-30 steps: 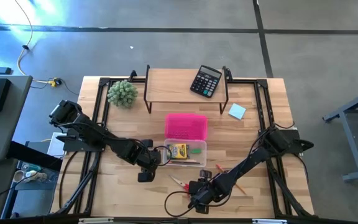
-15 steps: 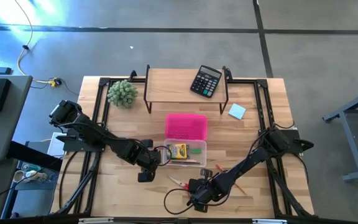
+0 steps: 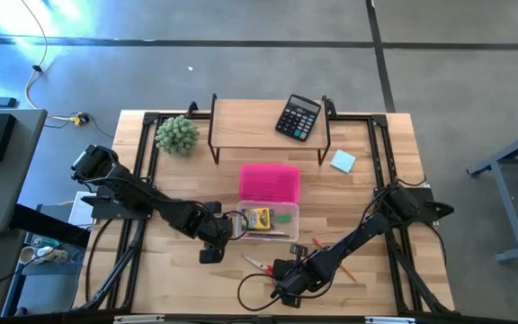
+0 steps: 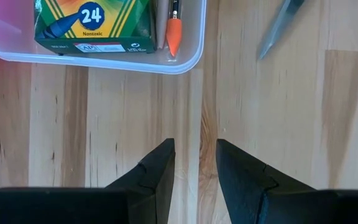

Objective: Pack school essentials
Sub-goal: Put the red scissors into the pink supply box

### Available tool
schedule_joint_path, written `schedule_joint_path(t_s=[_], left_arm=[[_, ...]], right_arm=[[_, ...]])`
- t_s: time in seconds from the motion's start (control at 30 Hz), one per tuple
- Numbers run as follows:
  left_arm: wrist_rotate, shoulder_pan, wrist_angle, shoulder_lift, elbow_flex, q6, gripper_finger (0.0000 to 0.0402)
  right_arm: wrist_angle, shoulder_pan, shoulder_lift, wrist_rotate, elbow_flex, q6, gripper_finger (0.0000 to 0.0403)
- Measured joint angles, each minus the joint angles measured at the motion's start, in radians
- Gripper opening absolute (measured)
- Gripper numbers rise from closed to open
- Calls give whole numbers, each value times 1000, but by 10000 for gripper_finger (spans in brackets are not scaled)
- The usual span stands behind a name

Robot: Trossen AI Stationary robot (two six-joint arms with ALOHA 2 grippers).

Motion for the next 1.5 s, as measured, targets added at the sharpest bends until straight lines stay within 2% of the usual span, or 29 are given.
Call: schedule_joint_path(t_s=[0.43,0.8,1.17,1.37,1.5], left_arm=[[13,0,-7,0,0,-2,106],[13,0,-7,0,0,0,106],[13,0,-10,0,0,0,106],[11,0,-4,0,0,15,106],[10,0,-4,0,0,9,106]], right_arm=[[3,14,-37,6,-6,-46,48],[22,16,-60,61,-4,-84,48],[-143,11,-172,167,-3,-133,48],[-256,-36,-230,183,-2,-250,48],[-321,-83,-257,169,-2,-412,48]])
